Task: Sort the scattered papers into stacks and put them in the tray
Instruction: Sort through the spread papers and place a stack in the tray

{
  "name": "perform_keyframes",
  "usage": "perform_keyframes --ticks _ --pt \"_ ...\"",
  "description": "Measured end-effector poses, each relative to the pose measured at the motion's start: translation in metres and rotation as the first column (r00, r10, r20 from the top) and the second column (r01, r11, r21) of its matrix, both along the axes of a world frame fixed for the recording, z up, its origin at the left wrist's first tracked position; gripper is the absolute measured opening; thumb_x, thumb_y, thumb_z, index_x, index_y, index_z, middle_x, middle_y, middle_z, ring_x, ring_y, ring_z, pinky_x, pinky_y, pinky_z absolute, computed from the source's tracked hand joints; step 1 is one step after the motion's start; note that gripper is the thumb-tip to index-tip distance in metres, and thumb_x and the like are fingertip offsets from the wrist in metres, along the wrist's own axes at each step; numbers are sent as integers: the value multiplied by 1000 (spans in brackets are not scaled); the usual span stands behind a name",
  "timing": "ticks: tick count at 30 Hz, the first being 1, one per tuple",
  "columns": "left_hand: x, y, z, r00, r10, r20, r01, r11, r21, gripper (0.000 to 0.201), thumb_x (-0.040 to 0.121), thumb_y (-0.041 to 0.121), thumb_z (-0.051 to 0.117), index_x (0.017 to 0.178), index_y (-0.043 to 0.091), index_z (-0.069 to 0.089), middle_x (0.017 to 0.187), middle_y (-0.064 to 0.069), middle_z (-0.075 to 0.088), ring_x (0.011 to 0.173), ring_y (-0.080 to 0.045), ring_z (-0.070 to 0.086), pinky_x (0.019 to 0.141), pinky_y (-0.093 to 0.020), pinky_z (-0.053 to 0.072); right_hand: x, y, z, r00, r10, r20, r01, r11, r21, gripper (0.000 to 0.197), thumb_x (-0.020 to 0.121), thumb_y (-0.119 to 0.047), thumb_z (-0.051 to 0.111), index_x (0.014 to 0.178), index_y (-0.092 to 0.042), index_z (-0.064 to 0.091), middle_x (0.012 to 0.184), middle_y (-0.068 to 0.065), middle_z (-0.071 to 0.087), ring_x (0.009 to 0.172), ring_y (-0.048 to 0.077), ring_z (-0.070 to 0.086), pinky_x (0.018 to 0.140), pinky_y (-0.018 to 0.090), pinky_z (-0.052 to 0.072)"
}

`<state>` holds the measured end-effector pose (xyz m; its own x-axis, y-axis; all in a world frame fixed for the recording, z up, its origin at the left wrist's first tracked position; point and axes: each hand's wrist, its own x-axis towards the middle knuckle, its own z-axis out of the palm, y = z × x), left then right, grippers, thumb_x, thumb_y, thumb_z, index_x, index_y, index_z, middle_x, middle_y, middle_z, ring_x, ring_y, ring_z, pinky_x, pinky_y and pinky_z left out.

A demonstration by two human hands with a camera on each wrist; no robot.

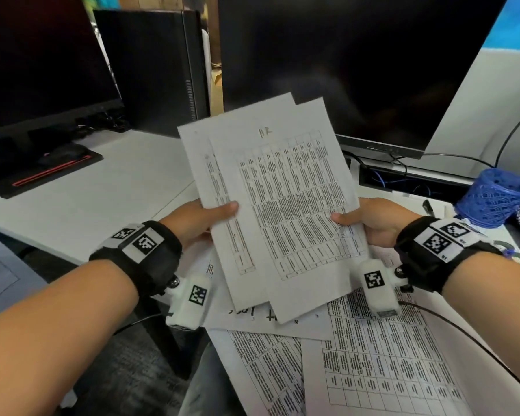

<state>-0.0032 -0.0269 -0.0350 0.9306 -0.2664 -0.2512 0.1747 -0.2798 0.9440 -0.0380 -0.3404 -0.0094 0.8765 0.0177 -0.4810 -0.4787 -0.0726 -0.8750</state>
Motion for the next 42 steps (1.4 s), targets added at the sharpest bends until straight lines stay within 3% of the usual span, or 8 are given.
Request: perform_keyframes --ticks 3,7,12,15,22,32,39,42 --pt "-2 -13 3 998 53 43 -48 992 -120 66 60 37 83 121 18 64 115 0 69 106 -17 66 99 -39 47 -6 13 1 996 38 82 -36 999 -37 36 86 -2 61 122 -5 59 115 13 68 100 27 69 77 38 59" --pt "3 -12 4 992 108 71 -105 993 -48 83 34 48 93 109 20 69 110 -1 71 104 -23 66 99 -45 46 -18 26 10 974 193 115 -120 879 -462 28 87 -38 63 100 -15 62 99 5 72 89 21 69 85 39 56" --pt "-3 1 3 973 145 177 -189 945 266 28 72 39 79 87 23 63 91 6 67 87 -16 61 77 -29 47 -29 -5 17 877 315 -362 -440 226 -869 65 81 -63 54 120 -11 59 114 3 65 98 21 62 93 38 50" --pt "-5 14 -3 990 50 134 -102 903 418 43 75 47 74 104 16 65 103 -1 67 96 -21 61 84 -33 48 -34 -22 11 780 292 -554 -585 23 -811 79 71 -74 57 128 -19 57 115 -3 61 98 18 57 99 37 43" --pt "-10 15 -7 988 -150 34 108 834 542 61 72 57 68 114 14 62 111 -6 67 103 -26 61 99 -46 45 -36 0 6 799 287 -528 -555 14 -832 74 89 -48 57 147 -13 28 147 8 41 132 25 41 104 35 34" --pt "-11 17 -11 992 -118 35 81 840 537 45 80 50 66 109 16 63 105 -4 67 99 -26 61 97 -43 45 -4 -17 10 941 151 -304 -333 242 -911 55 80 -45 69 113 -2 59 105 8 62 103 26 57 91 34 46" --pt "-8 20 -12 994 -112 2 95 858 506 46 71 53 72 102 19 66 102 -4 71 98 -26 64 99 -48 45 -12 -40 9 924 49 -380 -333 592 -734 54 64 -41 84 99 -2 70 79 9 69 67 24 59 68 32 51" --pt "-9 18 -12 995 -105 2 89 856 510 42 77 48 71 105 17 65 103 -3 69 99 -26 63 98 -47 45 -10 -25 2 909 112 -402 -391 564 -727 54 63 -47 83 84 0 68 63 11 59 54 24 52 62 31 48"
